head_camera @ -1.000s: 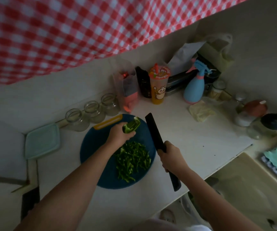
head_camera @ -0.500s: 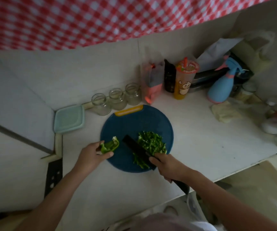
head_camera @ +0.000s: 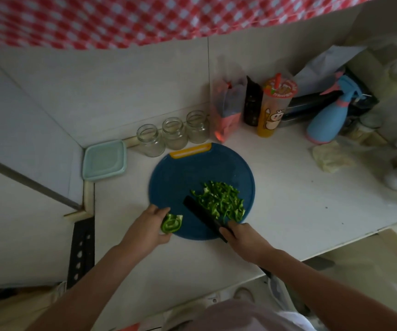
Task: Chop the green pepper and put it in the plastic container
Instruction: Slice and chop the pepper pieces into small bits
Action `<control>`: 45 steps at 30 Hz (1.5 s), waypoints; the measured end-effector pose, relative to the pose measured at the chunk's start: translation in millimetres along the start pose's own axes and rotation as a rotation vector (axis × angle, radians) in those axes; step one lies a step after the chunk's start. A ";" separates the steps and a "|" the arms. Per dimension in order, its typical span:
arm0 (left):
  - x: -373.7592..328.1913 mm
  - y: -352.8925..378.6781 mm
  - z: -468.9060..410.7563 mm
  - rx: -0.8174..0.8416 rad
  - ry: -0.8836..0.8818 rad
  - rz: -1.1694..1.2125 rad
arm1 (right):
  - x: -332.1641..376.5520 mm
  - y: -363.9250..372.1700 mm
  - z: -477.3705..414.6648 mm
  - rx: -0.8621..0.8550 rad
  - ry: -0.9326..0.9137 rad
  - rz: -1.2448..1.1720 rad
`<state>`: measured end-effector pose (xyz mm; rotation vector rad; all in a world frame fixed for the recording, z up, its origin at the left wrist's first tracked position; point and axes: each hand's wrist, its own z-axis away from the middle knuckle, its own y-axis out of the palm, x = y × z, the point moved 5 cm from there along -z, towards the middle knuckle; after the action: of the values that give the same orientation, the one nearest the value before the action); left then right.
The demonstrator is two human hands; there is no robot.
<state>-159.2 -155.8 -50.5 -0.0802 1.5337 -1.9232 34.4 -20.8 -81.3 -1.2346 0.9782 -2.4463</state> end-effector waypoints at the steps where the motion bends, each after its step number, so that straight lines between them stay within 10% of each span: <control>1: -1.4 1.3 -1.5 0.007 0.007 -0.009 | -3.7 -1.1 -1.8 -0.043 0.028 0.000; 15: 4.2 26.2 -9.5 -0.210 -0.039 0.418 | 21.5 2.1 -4.7 -0.165 0.016 -0.056; 45: 2.1 50.0 -13.1 -0.330 -0.049 0.499 | 51.4 51.8 -13.4 0.003 -0.011 0.289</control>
<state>-143.7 -150.2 -99.6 0.1037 1.6389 -1.2658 -12.4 -77.9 -88.7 -1.0231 1.0676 -2.2146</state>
